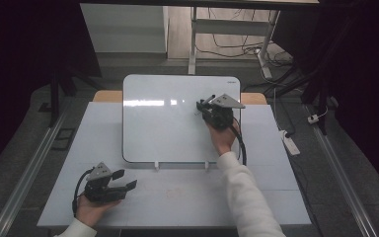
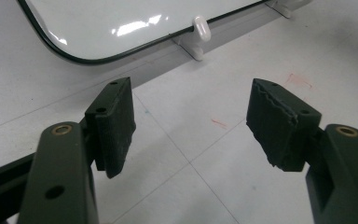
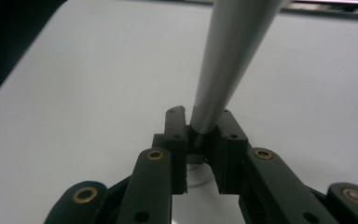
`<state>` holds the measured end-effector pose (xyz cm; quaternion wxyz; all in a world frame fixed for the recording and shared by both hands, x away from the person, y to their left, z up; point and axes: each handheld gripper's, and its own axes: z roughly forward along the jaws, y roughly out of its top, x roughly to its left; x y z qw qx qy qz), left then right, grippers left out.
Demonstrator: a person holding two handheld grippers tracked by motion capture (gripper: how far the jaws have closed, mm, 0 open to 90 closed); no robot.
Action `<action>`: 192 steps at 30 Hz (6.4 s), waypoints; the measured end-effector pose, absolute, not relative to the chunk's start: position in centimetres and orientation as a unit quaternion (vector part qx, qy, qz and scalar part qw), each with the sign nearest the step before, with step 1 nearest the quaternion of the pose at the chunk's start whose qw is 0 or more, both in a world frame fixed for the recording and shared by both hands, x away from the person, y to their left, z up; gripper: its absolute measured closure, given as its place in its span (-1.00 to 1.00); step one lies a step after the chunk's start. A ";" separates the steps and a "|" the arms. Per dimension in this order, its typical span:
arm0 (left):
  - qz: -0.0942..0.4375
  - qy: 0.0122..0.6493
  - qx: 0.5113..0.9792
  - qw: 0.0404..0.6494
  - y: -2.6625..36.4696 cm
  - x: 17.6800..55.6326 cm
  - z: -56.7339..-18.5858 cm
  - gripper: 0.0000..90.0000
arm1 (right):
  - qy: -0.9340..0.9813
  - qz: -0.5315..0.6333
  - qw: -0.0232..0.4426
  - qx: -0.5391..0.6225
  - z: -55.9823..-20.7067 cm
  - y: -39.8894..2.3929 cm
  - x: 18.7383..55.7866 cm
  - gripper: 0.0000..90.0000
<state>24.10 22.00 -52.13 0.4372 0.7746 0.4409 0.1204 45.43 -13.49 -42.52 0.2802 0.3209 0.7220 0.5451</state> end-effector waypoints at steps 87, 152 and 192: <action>0.132 0.445 0.766 0.444 22.4 24.3 -52.1 -0.25 | 0.769 0.532 0.208 0.288 -43.2 -13.9 41.2 0.73; 0.104 0.256 0.805 0.525 7.3 26.9 -45.2 0.61 | 0.836 0.504 0.025 0.216 -49.2 -12.0 29.8 0.72; 0.166 0.367 0.761 0.508 16.6 30.9 -40.9 0.81 | 0.806 0.533 0.068 0.249 -47.7 -17.4 28.8 0.30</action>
